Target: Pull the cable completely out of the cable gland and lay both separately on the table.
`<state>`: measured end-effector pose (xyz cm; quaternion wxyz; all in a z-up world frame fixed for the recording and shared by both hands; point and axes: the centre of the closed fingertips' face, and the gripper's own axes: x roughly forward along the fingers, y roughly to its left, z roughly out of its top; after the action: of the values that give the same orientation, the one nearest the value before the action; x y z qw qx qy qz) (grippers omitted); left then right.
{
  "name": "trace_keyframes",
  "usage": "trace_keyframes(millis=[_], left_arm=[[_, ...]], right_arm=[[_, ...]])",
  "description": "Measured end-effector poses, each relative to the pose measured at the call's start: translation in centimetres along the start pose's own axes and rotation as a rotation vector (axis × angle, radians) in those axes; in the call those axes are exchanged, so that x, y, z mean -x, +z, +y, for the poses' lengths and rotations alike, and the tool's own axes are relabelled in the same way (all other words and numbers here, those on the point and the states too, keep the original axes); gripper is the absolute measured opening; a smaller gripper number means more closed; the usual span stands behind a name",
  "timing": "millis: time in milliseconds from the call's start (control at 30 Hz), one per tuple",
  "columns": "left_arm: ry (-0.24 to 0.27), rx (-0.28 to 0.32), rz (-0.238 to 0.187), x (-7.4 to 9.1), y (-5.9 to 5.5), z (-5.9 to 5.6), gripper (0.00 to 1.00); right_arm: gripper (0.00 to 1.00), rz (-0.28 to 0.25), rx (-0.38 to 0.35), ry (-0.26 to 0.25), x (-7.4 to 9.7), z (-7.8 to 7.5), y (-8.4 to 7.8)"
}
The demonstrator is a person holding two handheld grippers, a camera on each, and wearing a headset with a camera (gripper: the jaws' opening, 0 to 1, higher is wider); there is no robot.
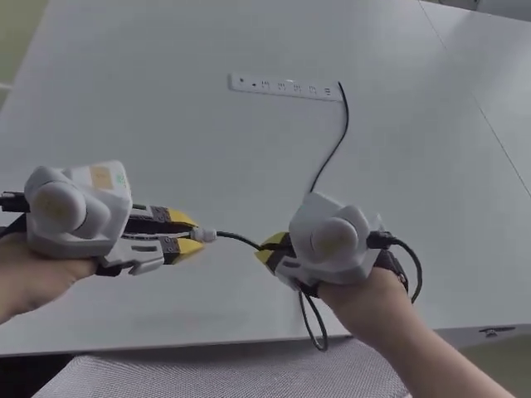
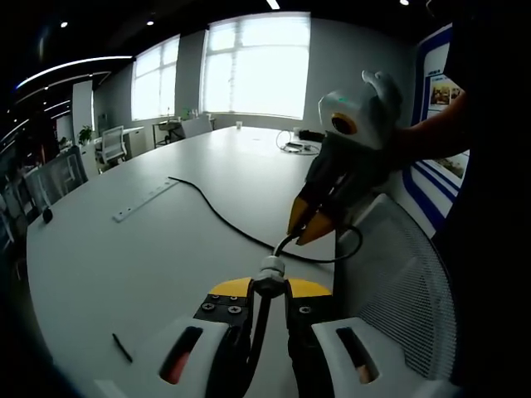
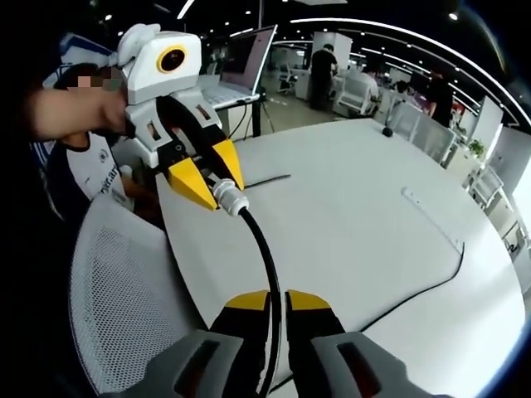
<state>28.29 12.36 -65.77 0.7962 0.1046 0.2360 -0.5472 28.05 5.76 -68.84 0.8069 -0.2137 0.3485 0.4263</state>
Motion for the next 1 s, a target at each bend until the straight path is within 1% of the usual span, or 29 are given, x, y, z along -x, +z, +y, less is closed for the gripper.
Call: trace_keyframes(millis=[33, 67, 100, 200, 233, 300, 367, 433, 500, 533, 767, 867, 900, 933, 1000], left_arm=[[-0.003, 0.001, -0.004, 0.0, 0.1, 0.0, 0.15], [-0.003, 0.002, -0.006, 0.0, 0.1, 0.0, 0.15], [-0.003, 0.002, -0.006, -0.1, 0.1, 0.0, 0.15], [-0.006, -0.001, 0.001, -0.3, 0.0, -0.1, 0.15], [-0.007, -0.002, 0.003, -0.3, -0.1, -0.1, 0.15], [-0.010, -0.002, 0.001, -0.3, 0.0, -0.2, 0.15], [-0.012, -0.004, 0.003, -0.3, 0.0, -0.2, 0.15], [-0.014, -0.007, 0.006, -0.4, -0.1, -0.2, 0.15], [-0.016, -0.009, 0.005, -0.4, 0.0, -0.2, 0.15], [-0.016, -0.008, 0.005, -0.4, 0.0, -0.2, 0.15], [-0.016, -0.010, 0.003, -0.4, 0.0, 0.0, 0.15], [-0.014, -0.016, 0.001, -0.5, 0.1, 0.0, 0.15], [-0.014, -0.013, 0.000, -0.6, 0.2, 0.0, 0.15], [-0.012, -0.012, -0.004, -0.6, 0.3, 0.1, 0.15], [-0.011, -0.013, -0.009, -0.6, 0.5, 0.2, 0.15]], right_arm=[[0.06, -0.005, -0.003, 0.001, 0.0, 0.0, 0.1], [0.07, -0.034, -0.022, -0.003, 0.2, 0.0, 0.8], [0.08, -0.061, -0.029, 0.009, 0.3, 0.1, 1.6], [0.10, -0.070, -0.001, 0.025, 0.4, 0.5, 2.7], [0.10, -0.066, 0.032, 0.024, 0.3, 0.6, 3.2], [0.10, -0.059, 0.072, 0.032, 0.0, 1.0, 4.0], [0.10, -0.044, 0.114, 0.040, -0.5, 1.4, 4.5], [0.09, -0.028, 0.181, 0.049, -0.9, 1.8, 4.9], [0.09, -0.005, 0.198, 0.058, -1.3, 2.1, 4.8], [0.08, -0.001, 0.211, 0.060, -1.5, 2.2, 4.9], [0.02, 0.002, 0.216, 0.066, -1.8, 2.3, 5.0], [0.01, 0.004, 0.238, 0.052, -1.8, 2.2, 4.8], [0.01, 0.001, 0.225, 0.042, -1.7, 2.0, 4.9], [0.01, -0.012, 0.196, 0.031, -1.6, 1.8, 5.0], [0.01, -0.018, 0.180, 0.028, -1.6, 1.6, 4.9]])
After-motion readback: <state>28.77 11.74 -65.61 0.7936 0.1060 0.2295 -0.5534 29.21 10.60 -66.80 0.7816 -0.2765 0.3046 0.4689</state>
